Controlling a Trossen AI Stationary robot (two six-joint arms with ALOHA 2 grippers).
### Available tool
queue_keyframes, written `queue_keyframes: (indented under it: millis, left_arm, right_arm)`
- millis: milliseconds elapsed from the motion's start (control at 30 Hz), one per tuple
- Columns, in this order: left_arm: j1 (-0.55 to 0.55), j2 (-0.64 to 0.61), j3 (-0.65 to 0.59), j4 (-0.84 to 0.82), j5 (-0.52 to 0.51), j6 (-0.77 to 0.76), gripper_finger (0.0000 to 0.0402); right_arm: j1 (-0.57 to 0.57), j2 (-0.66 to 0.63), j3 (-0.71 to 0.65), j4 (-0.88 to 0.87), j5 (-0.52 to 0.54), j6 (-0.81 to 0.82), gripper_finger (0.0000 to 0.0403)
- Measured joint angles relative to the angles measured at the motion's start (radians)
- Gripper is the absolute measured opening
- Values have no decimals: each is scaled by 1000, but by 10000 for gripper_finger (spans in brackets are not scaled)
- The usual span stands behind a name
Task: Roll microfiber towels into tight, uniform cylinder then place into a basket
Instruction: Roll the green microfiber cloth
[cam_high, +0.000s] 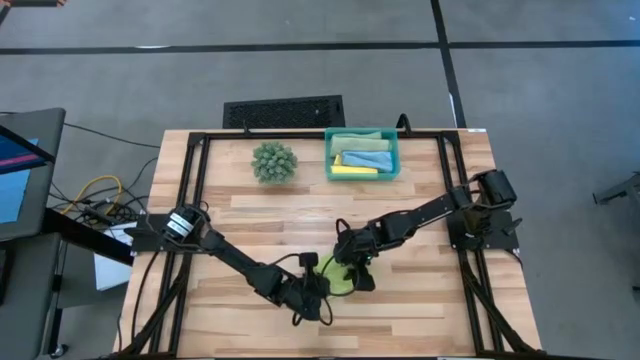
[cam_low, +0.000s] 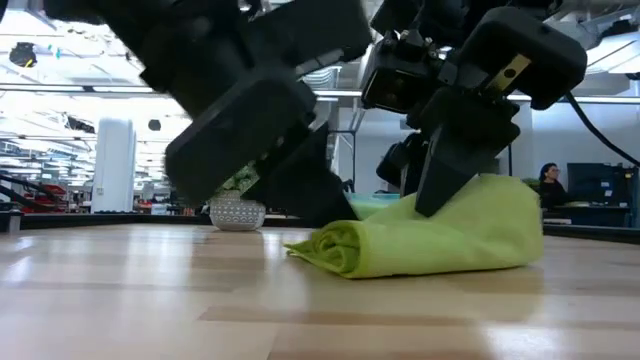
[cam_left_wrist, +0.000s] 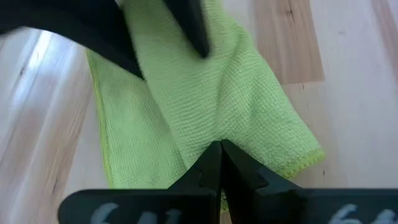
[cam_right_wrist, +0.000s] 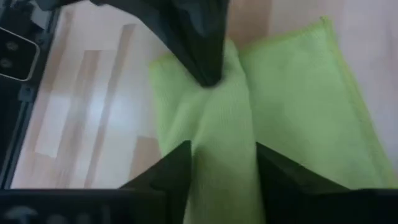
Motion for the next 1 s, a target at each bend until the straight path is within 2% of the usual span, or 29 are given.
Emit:
queue_keyframes:
  millis: [133,233,400,667,800,1000]
  left_arm:
    - [0,0,0,2,3,-2,0]
    - [-1,0,0,3,4,-2,0]
    - [-1,0,0,2,4,-2,0]
    - [-6,0,0,6,1,-2,0]
    - [-21,0,17,14,-22,30,0]
    - [-34,0,63,-6,-161,49,0]
  right_arm:
    - [-8,-58,0,-30,44,-1,208]
    - [-5,-103,0,-70,64,-2,198]
    - [12,-137,0,-104,100,-18,131]
    - [13,-41,0,-172,111,30,13]
    - [16,-26,1,-203,123,56,18]
    - [34,-26,1,-220,139,79,44]
